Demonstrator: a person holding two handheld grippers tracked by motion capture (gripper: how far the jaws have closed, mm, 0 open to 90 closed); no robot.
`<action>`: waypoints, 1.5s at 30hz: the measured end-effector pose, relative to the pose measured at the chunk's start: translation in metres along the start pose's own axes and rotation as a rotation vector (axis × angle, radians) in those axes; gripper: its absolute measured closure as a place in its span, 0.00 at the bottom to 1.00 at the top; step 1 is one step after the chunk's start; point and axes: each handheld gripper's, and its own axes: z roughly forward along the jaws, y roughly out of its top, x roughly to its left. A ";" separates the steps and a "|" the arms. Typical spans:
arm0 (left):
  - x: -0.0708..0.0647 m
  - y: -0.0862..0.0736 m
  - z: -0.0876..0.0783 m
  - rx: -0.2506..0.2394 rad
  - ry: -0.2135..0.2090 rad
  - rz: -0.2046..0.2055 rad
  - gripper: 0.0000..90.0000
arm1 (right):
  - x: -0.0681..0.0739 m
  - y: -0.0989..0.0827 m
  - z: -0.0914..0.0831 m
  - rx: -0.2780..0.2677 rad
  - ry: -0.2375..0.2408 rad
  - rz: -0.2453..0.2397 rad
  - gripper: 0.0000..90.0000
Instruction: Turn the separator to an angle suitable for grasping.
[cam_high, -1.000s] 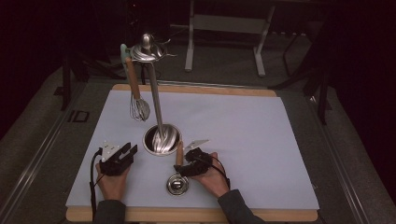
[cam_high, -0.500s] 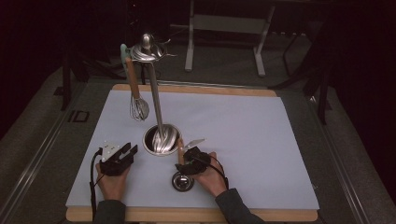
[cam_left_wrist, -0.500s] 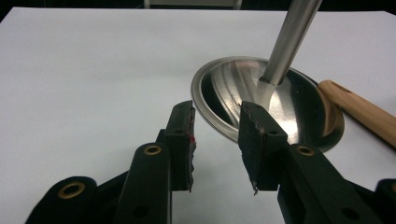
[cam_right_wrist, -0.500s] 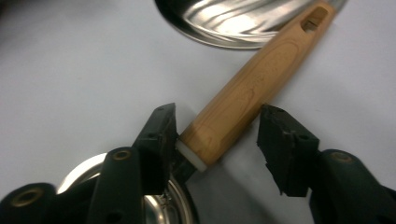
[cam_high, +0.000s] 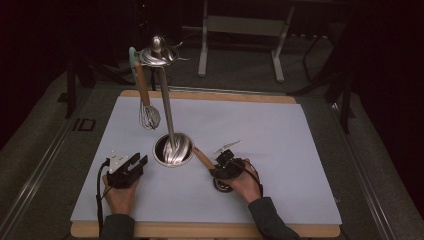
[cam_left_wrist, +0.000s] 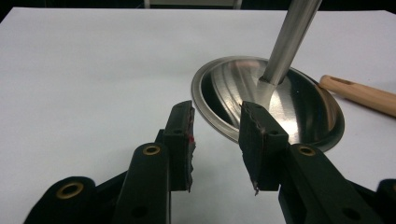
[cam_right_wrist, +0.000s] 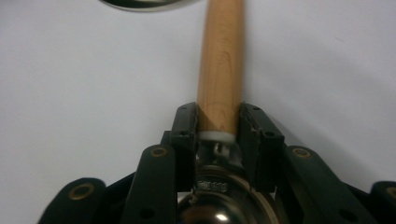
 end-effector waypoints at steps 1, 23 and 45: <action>0.000 0.000 0.000 0.000 0.001 0.000 0.73 | -0.004 -0.001 -0.002 0.005 -0.003 0.004 0.76; 0.000 0.000 0.000 -0.005 0.005 -0.004 0.72 | -0.034 0.006 -0.016 0.089 0.109 0.106 0.74; 0.000 0.000 0.000 -0.004 0.005 -0.006 0.72 | -0.017 0.027 -0.002 0.157 0.067 0.048 0.79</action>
